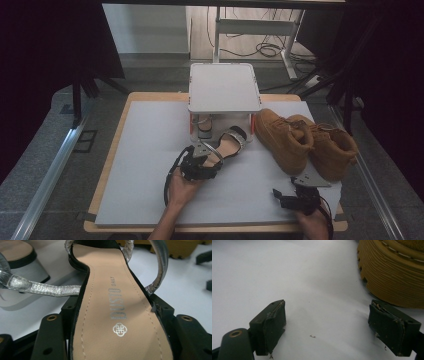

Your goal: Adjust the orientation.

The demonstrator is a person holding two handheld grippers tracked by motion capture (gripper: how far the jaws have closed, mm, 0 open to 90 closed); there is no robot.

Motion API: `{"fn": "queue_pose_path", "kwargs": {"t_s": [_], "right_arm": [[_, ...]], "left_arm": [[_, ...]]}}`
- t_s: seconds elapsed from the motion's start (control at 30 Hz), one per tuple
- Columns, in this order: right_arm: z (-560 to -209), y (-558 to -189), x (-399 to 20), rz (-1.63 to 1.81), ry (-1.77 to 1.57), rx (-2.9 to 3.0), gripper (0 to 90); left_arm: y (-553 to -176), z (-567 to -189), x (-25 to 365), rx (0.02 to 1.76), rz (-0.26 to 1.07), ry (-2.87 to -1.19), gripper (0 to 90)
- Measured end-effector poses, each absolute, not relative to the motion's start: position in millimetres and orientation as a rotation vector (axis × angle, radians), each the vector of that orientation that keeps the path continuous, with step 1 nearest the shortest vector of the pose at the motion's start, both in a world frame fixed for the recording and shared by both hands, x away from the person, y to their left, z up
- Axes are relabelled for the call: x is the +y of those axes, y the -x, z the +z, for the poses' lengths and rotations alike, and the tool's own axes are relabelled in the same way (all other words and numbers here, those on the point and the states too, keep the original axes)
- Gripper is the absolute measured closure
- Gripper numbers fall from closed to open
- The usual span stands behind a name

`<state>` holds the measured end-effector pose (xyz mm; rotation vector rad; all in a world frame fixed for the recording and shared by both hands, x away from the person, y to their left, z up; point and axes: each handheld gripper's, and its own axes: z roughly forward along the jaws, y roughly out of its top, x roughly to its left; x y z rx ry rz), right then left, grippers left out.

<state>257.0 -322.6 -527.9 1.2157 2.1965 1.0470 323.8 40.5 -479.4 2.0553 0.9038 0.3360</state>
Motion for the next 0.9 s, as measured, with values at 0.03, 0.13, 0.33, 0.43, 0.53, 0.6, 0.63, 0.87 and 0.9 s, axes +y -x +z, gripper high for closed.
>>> {"fn": "queue_pose_path", "kwargs": {"t_s": [0.03,0.13,0.33,0.43,0.53,0.6,0.63,0.87,0.9], "right_arm": [[-528,-257,-323,1.047,-1.216,2.196,14.8],[-528,-257,-323,1.047,-1.216,2.196,14.8],[-528,-257,-323,1.047,-1.216,2.196,14.8],[-528,-257,-323,1.048,-1.216,2.196,14.8],[-528,-257,-323,1.048,-1.216,2.196,14.8],[-528,-257,-323,1.048,-1.216,2.196,14.8],[-528,-257,-323,1.048,-1.216,2.196,14.8],[-528,-257,-323,1.048,-1.215,2.197,14.9],[-528,-257,-323,1.048,-1.215,2.197,14.9]], "left_arm": [[-326,-480,40,0.912,0.342,-2.051,39.3],[-332,-480,38,0.94,0.345,-2.031,39.3],[-344,-483,31,0.998,0.371,-1.997,39.3],[-350,-485,28,1.04,0.364,-1.962,39.3],[-356,-487,25,1.076,0.364,-1.932,39.3],[-360,-488,20,1.1,0.384,-1.924,39.3],[-362,-488,19,1.111,0.389,-1.918,39.3],[-372,-488,7,1.154,0.431,-1.89,39.2],[-374,-489,5,1.16,0.44,-1.884,39.2]]}}
